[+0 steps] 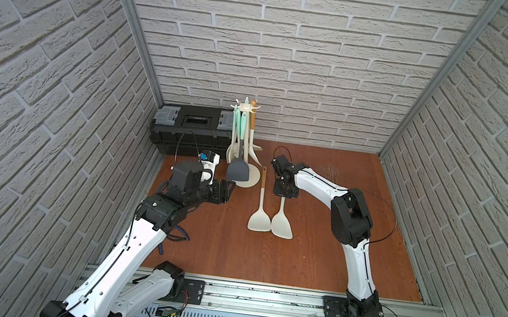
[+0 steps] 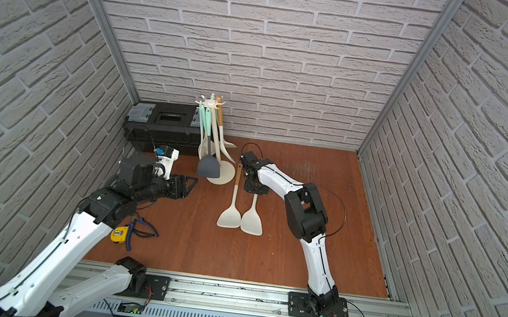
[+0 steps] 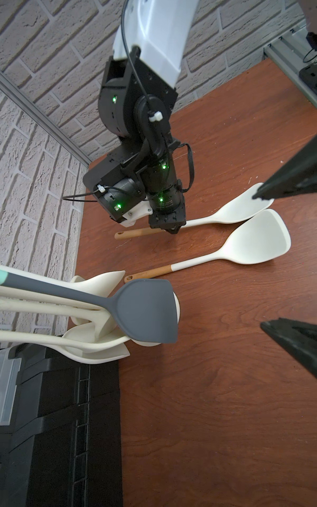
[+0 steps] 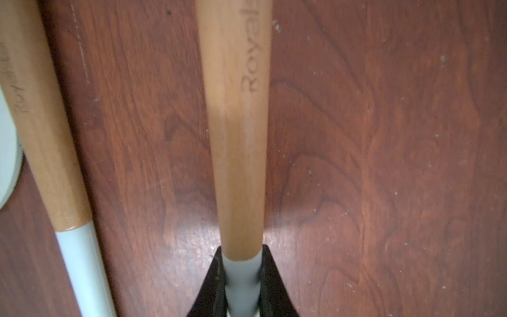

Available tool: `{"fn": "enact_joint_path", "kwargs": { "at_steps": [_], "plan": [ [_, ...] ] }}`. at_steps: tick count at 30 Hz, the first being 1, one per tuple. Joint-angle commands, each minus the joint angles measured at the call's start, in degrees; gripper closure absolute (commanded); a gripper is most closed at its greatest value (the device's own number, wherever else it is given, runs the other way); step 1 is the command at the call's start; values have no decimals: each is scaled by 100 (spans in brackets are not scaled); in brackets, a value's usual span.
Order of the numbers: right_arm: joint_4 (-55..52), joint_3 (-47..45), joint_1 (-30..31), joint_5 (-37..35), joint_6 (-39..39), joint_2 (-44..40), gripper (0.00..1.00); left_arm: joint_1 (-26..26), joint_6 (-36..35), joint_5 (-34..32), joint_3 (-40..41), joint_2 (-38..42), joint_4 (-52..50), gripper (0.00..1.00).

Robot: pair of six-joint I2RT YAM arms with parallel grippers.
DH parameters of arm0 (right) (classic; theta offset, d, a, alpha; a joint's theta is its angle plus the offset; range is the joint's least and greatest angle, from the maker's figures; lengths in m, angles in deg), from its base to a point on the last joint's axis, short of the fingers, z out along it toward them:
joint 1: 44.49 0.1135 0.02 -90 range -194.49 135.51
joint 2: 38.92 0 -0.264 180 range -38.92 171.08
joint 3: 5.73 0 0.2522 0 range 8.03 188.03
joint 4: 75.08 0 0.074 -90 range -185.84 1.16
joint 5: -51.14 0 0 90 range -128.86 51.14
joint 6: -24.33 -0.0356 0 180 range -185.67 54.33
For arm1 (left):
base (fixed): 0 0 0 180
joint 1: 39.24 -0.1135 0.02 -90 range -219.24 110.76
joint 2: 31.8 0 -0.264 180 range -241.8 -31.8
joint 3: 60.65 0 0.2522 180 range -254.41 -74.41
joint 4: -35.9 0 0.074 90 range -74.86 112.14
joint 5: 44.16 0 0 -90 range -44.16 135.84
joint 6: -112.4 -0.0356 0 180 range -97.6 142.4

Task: Take the spatula off the kitchen utensil rack
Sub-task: Place the spatula at the center of the board.

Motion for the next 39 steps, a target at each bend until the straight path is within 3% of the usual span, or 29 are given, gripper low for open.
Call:
{"fn": "enact_joint_path", "kwargs": {
  "at_steps": [1, 13, 25, 33, 39],
  "plan": [
    [387, 204, 2, 143, -53, 110, 86, -55, -55, 99, 74, 7, 164, 30],
    [187, 433, 1, 244, 224, 284, 62, -69, -20, 133, 144, -54, 214, 30],
    [-199, 725, -11, 251, 494, -240, 58, -99, -81, 135, -31, -103, 125, 30],
    [161, 749, 68, 615, 1236, -1116, 55, -523, -490, 55, -1142, -524, -485, 29],
    [1632, -86, 186, 852, 1923, -2189, 55, -989, -695, 184, -2549, -1175, -770, 28]
  ]
}}
